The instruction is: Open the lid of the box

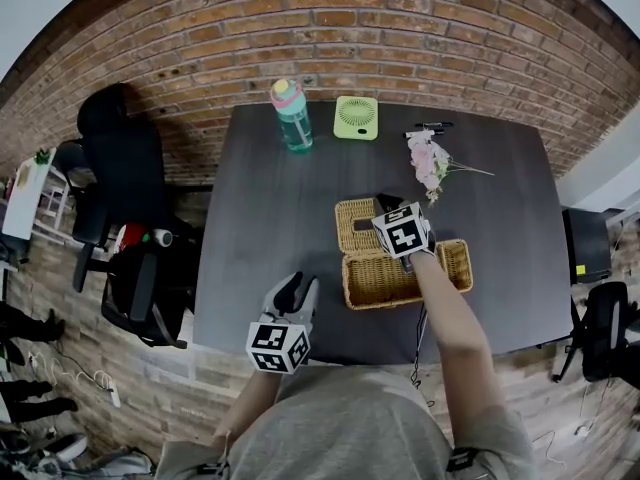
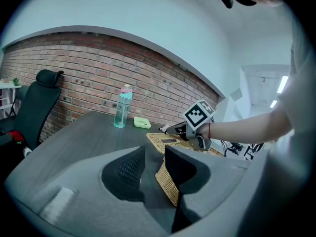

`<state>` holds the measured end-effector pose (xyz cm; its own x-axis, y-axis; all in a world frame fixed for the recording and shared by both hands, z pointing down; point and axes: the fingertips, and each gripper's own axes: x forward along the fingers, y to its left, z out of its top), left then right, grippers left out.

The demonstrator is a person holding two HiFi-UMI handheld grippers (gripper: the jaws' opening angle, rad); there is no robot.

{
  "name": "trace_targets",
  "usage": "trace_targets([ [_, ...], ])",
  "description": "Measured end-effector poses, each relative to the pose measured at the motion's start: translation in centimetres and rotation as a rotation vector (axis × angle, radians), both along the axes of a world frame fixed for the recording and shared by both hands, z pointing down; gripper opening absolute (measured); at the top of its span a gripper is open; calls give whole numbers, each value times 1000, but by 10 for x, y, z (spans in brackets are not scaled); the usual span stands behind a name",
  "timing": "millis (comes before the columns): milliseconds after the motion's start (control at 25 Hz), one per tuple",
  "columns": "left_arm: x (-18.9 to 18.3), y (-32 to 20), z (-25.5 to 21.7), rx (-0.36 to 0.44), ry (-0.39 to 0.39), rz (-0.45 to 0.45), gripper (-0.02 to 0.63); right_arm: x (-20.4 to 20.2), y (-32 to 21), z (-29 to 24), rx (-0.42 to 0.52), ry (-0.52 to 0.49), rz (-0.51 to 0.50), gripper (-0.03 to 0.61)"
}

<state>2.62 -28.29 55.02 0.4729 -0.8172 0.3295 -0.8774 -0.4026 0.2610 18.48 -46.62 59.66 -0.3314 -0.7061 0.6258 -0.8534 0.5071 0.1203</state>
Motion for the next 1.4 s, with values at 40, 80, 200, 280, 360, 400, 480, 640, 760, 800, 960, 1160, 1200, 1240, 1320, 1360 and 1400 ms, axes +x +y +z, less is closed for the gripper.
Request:
trace_targets([
  [40, 0, 0, 0, 0, 0, -2, 129, -1, -1, 3, -7, 9, -3, 21],
  [80, -1, -1, 1, 0, -1, -3, 129, -2, -1, 6, -15, 18, -7, 21],
  [200, -1, -1, 1, 0, 1, -5, 129, -3, 0, 13, -50, 49, -13, 21],
  [280, -1, -1, 1, -1, 2, -3, 129, -3, 0, 15, -59, 60, -14, 21],
  [360, 0, -1, 1, -1, 5, -1, 129, -4, 0, 15, -58, 67, -14, 21],
  [400, 0, -1, 0, -1, 5, 0, 129, -4, 0, 15, -57, 70, -14, 21],
  [480, -1, 0, 0, 0, 6, 2, 129, -4, 0, 15, -56, 69, -14, 22],
  [640, -4, 1, -1, 4, 7, 2, 129, -4, 0, 13, -57, 30, -2, 43],
  [760, -6, 3, -3, 7, 7, 1, 129, -3, 1, 8, -47, 19, 7, 85],
  [800, -6, 4, -4, 9, 7, 1, 129, -2, 2, 5, -39, 22, 10, 90],
  [960, -7, 9, -9, 20, 7, 2, 129, -1, 10, -7, -5, 11, 23, 94],
  [1160, -5, 20, -11, 30, 7, 12, 129, -3, 30, -22, 31, -11, 22, 94],
  [1200, -4, 22, -12, 32, 7, 14, 129, -3, 35, -26, 39, -15, 22, 94],
  [1240, -4, 25, -13, 35, 7, 17, 129, -3, 40, -30, 47, -21, 23, 94],
  [1320, -3, 31, -15, 39, 7, 22, 129, -3, 52, -37, 63, -34, 28, 94],
  [1360, -3, 33, -16, 42, 8, 25, 129, -3, 57, -40, 71, -43, 31, 94],
  [1400, -3, 36, -17, 44, 9, 28, 129, -3, 63, -43, 78, -52, 35, 94],
])
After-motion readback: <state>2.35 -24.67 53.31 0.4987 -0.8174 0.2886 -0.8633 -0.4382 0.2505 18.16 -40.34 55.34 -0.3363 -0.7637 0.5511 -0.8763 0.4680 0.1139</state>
